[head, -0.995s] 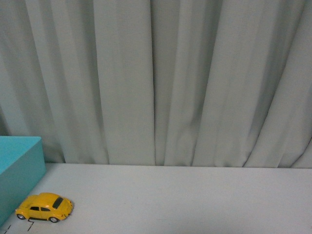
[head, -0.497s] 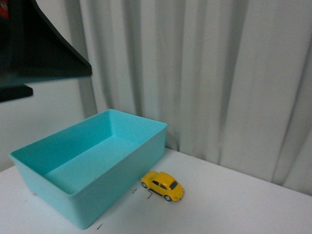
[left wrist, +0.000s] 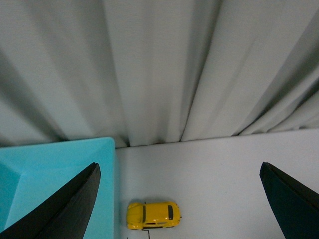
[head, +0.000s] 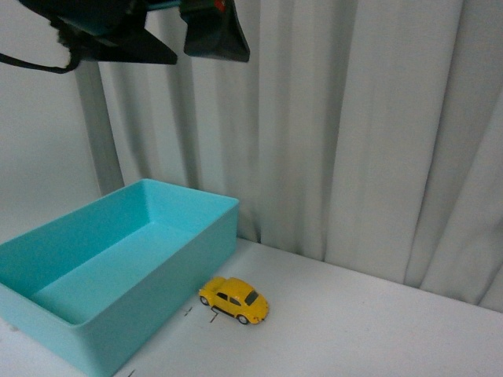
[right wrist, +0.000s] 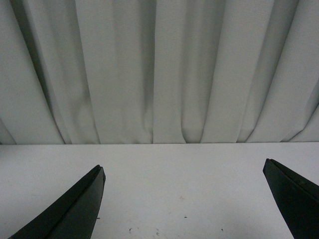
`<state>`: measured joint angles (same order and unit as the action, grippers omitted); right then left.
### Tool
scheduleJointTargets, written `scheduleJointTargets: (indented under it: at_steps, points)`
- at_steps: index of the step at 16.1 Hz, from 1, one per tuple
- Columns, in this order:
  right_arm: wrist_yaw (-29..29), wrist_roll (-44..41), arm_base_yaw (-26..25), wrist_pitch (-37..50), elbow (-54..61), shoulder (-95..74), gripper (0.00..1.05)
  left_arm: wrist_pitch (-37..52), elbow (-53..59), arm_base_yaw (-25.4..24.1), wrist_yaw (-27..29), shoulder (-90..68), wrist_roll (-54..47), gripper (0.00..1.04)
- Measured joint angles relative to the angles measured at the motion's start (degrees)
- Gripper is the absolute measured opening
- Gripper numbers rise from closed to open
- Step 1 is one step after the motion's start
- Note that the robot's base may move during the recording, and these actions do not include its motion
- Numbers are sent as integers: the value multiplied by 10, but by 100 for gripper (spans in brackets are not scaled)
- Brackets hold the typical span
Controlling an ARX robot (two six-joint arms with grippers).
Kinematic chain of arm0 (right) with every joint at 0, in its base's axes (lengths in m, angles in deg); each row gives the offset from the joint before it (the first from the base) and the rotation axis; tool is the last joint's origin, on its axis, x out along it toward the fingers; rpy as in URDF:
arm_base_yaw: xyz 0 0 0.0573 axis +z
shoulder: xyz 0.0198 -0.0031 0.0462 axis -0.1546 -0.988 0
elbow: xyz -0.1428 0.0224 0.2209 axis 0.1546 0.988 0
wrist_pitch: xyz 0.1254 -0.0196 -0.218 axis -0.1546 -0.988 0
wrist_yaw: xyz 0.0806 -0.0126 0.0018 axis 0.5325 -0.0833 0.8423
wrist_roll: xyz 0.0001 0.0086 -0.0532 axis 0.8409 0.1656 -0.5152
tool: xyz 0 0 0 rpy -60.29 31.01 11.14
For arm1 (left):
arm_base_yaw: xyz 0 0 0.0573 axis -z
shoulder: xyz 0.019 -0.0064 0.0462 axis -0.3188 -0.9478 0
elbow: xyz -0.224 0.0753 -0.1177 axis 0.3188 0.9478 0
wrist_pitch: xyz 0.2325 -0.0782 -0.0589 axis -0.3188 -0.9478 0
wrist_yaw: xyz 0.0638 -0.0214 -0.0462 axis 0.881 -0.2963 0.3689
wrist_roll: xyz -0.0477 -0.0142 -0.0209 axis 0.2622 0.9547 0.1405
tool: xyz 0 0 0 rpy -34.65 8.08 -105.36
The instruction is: Wind up and store yellow beetle toy
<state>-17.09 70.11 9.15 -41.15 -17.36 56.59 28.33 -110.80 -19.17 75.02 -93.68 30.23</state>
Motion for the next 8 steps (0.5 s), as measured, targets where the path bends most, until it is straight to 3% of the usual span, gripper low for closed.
scheduleJointTargets:
  at_steps: [4, 8]
  points:
    - [0, 0, 0, 0, 0, 0, 98, -113, -155, 15, -115, -186, -218, 98]
    - [0, 0, 0, 0, 0, 0, 98, -259, -257, 49, -102, -283, -441, 98]
